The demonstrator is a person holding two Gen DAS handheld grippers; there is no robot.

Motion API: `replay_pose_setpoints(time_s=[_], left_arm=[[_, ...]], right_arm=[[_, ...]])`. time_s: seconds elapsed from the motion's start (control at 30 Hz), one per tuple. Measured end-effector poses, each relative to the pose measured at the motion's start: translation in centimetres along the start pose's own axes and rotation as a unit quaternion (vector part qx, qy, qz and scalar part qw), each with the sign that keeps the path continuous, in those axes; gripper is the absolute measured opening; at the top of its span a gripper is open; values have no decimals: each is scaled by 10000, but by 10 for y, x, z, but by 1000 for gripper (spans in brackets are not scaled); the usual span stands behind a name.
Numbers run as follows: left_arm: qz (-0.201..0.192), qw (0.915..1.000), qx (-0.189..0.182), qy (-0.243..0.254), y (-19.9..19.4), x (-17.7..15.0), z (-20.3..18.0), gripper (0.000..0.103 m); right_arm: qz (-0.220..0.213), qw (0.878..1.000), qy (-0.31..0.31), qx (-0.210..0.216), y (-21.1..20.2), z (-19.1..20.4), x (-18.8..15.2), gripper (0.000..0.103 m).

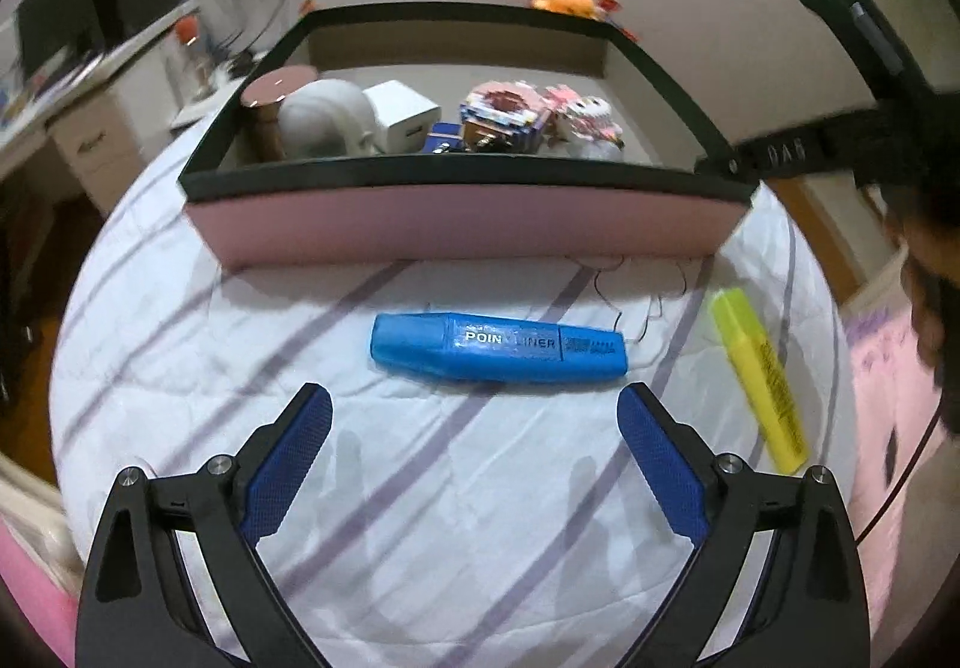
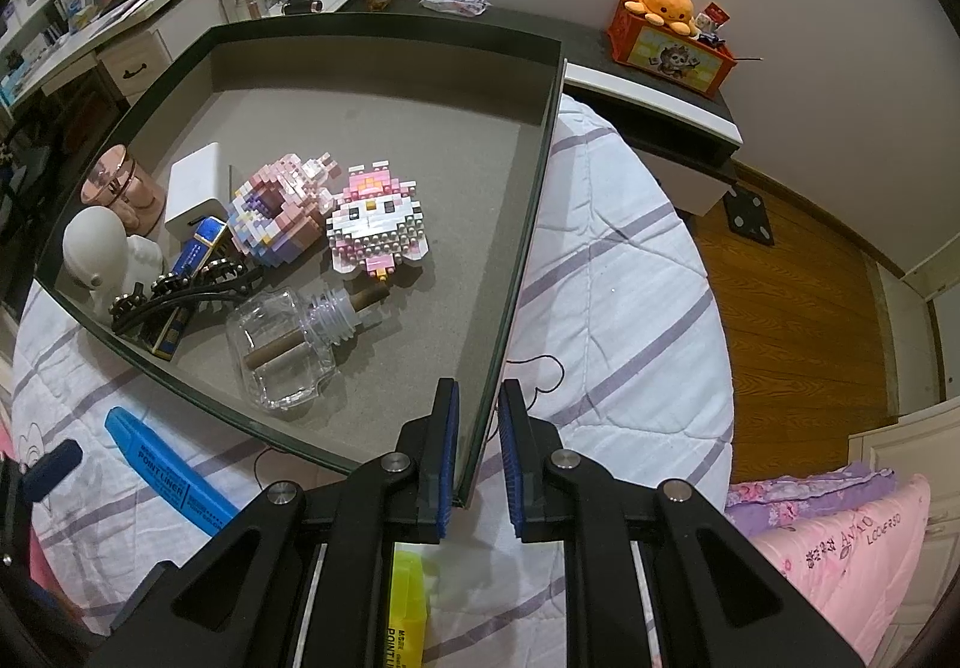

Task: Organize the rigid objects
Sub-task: 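Raise the left gripper and move it over the blue highlighter, then close the left gripper on the blue highlighter's cap end and lift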

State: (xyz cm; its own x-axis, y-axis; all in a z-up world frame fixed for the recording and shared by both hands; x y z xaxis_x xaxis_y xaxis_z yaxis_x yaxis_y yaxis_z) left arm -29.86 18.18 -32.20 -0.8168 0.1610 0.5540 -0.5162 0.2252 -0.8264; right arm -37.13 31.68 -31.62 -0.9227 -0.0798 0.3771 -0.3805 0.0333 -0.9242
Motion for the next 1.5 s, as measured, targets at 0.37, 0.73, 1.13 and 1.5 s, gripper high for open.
replay_pose_setpoints(time_s=[0.37,0.73,1.13,1.5], left_arm=[[262,9986,260,-389,32,6,-12,98],[275,9981,189,-525,37,14,-15,100],[296,9980,297,-468,41,11,-1,103],[185,9934,545,-990,14,-7,63,101]], right_arm=[[-1,10000,-29,-19,0,-2,-1,15],[7,10000,-57,-30,-2,-3,-2,15],[14,10000,-53,-38,-3,-7,-4,15],[16,10000,-66,-63,-2,-8,-4,15]])
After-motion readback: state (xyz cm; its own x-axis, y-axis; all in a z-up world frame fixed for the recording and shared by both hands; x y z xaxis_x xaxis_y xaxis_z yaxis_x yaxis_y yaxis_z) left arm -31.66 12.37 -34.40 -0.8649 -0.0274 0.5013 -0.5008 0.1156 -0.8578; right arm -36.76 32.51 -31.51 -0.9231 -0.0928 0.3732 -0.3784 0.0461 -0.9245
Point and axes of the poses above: each gripper's, at about its wrist camera, not at the fingertips, and y roughly the way its jaws point, z to its left, x to its top, the point moved 8 cm from there along y, roughly the way its jaws point, and after that the axes turned 1 degree about y, right-handed, at the moved point
